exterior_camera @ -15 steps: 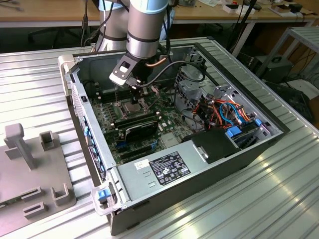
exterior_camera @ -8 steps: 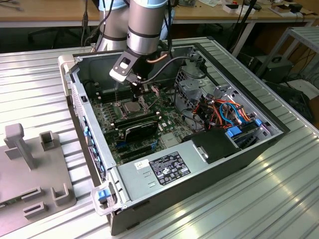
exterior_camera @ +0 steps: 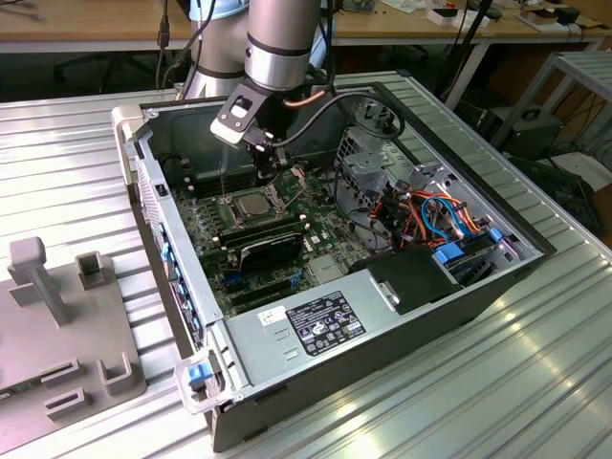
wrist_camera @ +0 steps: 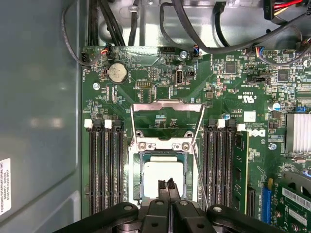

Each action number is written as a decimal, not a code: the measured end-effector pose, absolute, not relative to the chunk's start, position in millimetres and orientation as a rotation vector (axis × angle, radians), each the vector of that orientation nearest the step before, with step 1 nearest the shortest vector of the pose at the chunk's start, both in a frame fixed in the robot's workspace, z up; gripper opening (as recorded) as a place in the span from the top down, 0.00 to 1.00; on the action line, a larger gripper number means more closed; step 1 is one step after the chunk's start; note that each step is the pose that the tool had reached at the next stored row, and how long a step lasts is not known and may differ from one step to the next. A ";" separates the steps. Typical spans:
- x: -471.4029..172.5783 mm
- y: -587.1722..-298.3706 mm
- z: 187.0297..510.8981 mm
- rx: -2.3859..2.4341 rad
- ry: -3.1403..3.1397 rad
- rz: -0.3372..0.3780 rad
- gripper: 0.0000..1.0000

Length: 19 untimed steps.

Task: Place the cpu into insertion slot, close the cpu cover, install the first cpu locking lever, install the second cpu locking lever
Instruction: 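Close the cpu cover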

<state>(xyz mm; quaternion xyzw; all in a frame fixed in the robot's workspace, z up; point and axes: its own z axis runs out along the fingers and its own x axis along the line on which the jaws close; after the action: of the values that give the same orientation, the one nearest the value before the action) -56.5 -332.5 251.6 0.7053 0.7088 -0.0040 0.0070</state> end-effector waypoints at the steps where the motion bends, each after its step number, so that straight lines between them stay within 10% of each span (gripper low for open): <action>1: -56.6 -332.5 251.6 2.206 2.217 -0.013 0.89; 19: -32.5 -330.3 255.6 2.206 2.216 -0.013 0.89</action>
<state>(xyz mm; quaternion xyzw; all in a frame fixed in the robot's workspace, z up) -32.5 -330.3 255.6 0.7054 0.7088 -0.0043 0.0072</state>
